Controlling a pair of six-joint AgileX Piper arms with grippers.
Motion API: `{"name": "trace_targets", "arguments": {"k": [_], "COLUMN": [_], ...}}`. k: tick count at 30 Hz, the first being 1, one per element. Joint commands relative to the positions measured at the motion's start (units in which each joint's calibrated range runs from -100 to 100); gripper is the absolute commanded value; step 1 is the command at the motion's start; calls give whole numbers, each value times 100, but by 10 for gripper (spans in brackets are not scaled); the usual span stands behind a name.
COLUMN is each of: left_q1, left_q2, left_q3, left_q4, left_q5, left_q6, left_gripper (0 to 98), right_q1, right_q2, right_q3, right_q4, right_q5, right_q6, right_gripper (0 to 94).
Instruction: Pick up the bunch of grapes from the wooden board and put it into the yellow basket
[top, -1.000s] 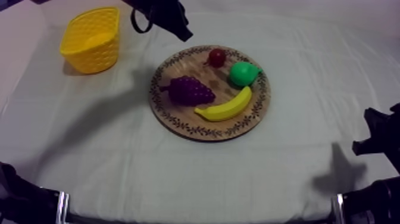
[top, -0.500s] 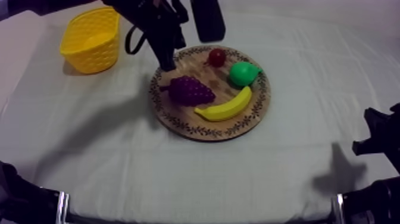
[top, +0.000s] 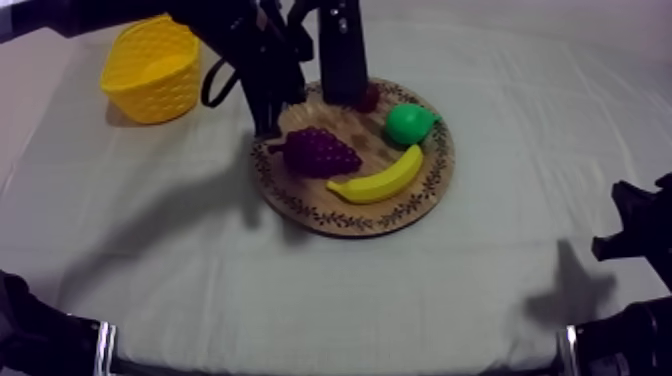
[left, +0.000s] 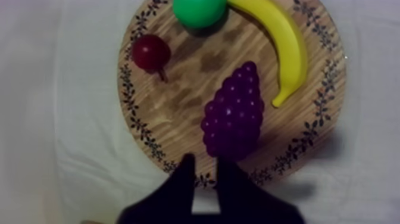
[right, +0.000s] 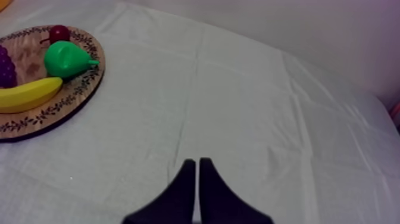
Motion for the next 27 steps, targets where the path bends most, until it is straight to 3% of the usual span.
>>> {"name": "trace_targets", "arguments": {"k": [1,4,8,17,27], "left_q1": [-31,-90,-120,-82,-25], "left_q2": [-7,1,11,57,254], "left_q3": [70,191,302,364,443], "left_q4": [-5,19,35,28,-20], "left_q5": [9,-4,-68,-174,-372], "left_q6": [33,104,173,258,368], "left_gripper": [579,757,859,933,950], "right_q1": [1,1,1,1,1], "right_q2": [2,2,2,2,2], "right_q3": [-1,-1,-1,-1,-1], "right_q4": [-1,-1,-1,-1,-1], "right_q5": [-3,-3,-3,-3,-3], "right_q6": [-2,-2,-2,-2,-2], "right_gripper": [3,3,3,3,3]}}
